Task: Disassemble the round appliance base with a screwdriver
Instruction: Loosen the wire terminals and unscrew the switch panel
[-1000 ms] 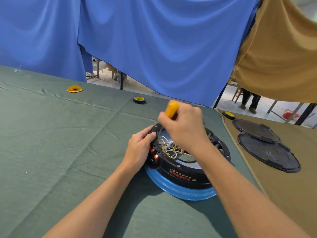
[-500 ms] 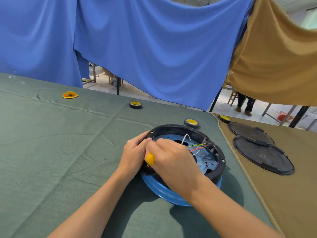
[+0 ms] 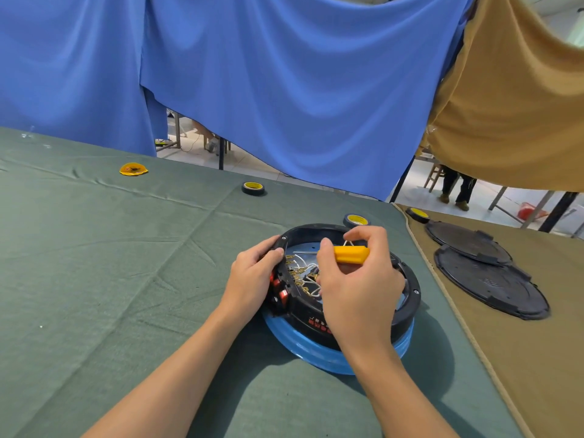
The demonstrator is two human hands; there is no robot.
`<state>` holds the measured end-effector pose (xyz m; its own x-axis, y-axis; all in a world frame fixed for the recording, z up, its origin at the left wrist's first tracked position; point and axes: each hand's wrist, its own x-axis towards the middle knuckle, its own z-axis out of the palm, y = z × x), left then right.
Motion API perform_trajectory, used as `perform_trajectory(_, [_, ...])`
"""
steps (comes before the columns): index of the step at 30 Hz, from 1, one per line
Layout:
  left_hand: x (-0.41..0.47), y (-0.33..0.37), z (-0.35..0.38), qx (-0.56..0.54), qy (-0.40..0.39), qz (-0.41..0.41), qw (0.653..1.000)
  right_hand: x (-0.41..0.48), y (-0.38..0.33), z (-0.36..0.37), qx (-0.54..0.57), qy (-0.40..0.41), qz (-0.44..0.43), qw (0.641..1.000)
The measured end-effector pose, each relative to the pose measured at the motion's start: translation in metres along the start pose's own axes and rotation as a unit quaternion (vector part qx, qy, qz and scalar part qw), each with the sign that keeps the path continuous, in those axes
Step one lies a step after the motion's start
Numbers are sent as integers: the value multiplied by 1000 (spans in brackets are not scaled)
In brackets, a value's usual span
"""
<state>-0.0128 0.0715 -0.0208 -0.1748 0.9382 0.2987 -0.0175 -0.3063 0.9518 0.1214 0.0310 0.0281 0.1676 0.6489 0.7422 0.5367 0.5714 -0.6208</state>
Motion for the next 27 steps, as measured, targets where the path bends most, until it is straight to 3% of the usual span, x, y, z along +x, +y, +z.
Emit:
perform_trajectory(3, [0, -2, 0, 6, 1, -2, 1000, -3, 0, 3, -30, 0, -44, 999])
perform_trajectory(11, [1, -4, 0, 0, 1, -1, 1000, -7, 2, 6, -54, -35, -59, 996])
perform_trajectory(21, [3, -7, 0, 15, 7, 15, 1000, -14, 5, 8, -144, -38, -238, 960])
perform_trajectory(27, [2, -6, 1, 10, 23, 21, 999, -11, 11, 4, -116, -41, -187, 975])
